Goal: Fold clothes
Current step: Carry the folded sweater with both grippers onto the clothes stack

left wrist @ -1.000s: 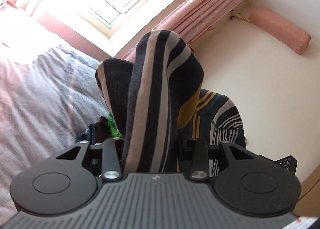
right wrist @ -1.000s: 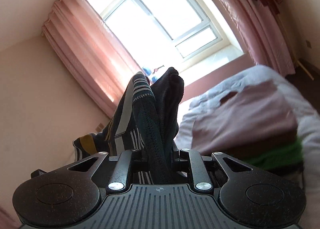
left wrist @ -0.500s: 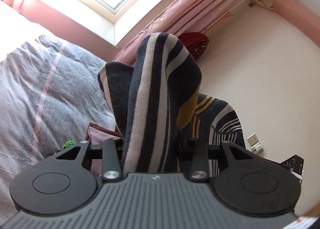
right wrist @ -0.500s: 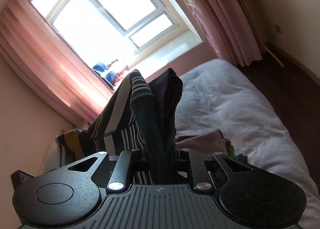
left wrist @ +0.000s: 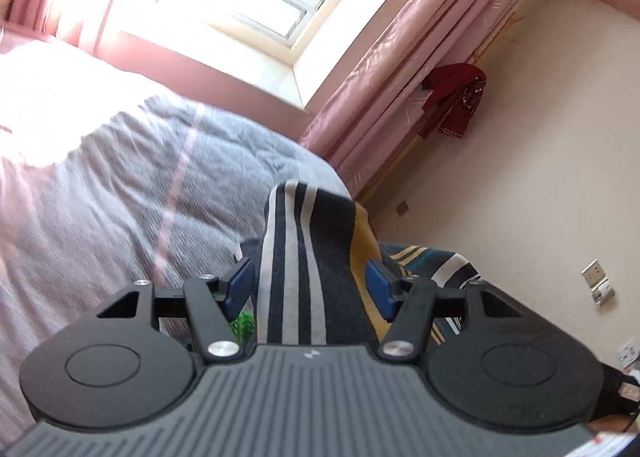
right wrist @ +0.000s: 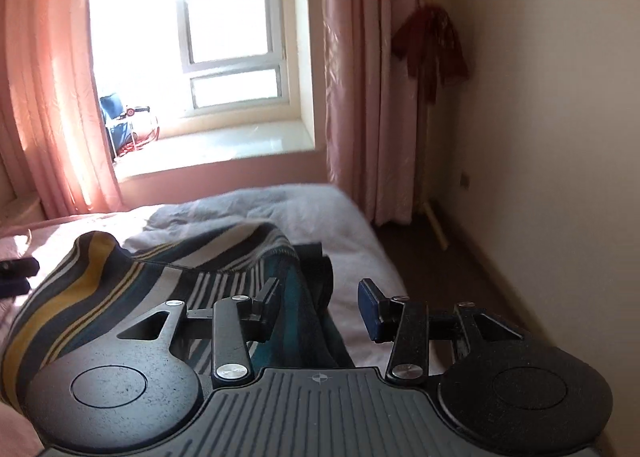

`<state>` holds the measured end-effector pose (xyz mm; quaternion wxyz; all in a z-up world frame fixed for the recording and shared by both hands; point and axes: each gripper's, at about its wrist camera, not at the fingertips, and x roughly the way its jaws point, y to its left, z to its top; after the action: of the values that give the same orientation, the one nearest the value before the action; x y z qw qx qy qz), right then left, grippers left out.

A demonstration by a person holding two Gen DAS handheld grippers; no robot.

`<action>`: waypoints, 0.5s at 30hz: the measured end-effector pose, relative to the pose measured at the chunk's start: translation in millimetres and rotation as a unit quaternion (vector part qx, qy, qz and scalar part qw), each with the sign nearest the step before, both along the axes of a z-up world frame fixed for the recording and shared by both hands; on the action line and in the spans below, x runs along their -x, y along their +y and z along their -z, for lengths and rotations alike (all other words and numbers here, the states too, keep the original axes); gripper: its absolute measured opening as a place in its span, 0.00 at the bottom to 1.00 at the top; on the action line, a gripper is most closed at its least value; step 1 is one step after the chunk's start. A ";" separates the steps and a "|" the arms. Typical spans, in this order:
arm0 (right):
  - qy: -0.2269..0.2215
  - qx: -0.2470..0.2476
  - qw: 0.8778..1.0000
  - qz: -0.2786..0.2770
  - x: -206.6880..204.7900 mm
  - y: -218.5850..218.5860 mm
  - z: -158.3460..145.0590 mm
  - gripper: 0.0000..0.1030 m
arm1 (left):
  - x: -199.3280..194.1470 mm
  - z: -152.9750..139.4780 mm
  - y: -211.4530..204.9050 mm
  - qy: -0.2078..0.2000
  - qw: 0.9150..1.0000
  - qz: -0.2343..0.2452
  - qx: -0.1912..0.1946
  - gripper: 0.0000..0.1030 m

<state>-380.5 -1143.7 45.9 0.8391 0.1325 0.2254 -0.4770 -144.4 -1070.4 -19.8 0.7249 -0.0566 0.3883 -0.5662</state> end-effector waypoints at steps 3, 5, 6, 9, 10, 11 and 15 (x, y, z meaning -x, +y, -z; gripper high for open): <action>0.018 0.040 0.996 -0.071 -9.8 52.4 1.6 0.39 | 33.3 -20.9 21.1 -0.071 0.997 0.027 0.007 0.51; 0.055 0.041 0.992 -0.109 -17.5 76.5 20.1 0.38 | 62.7 -14.9 26.6 -0.126 0.990 0.061 -0.007 0.51; 0.076 0.047 0.990 -0.107 -20.7 83.2 34.1 0.38 | 75.0 -5.0 25.2 -0.147 0.986 0.070 -0.022 0.48; 0.093 0.019 0.992 -0.083 -15.8 79.1 68.6 0.38 | 81.4 25.4 24.2 -0.110 0.992 0.058 -0.026 0.48; 0.089 0.008 0.993 -0.080 -11.9 75.8 74.2 0.38 | 82.1 34.7 25.0 -0.098 0.993 0.059 -0.026 0.50; 0.087 -0.003 0.993 -0.080 -7.1 70.9 79.9 0.38 | 87.1 38.4 27.0 -0.103 0.992 0.061 -0.027 0.50; 0.063 -0.040 0.994 -0.086 9.4 63.0 74.7 0.38 | 105.3 33.8 32.8 -0.125 0.990 0.056 -0.039 0.51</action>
<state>-389.9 -1080.7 -28.8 0.8553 0.1161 0.3070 -0.4010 -249.7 -1037.6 -53.6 0.7362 0.0645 0.3192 -0.5932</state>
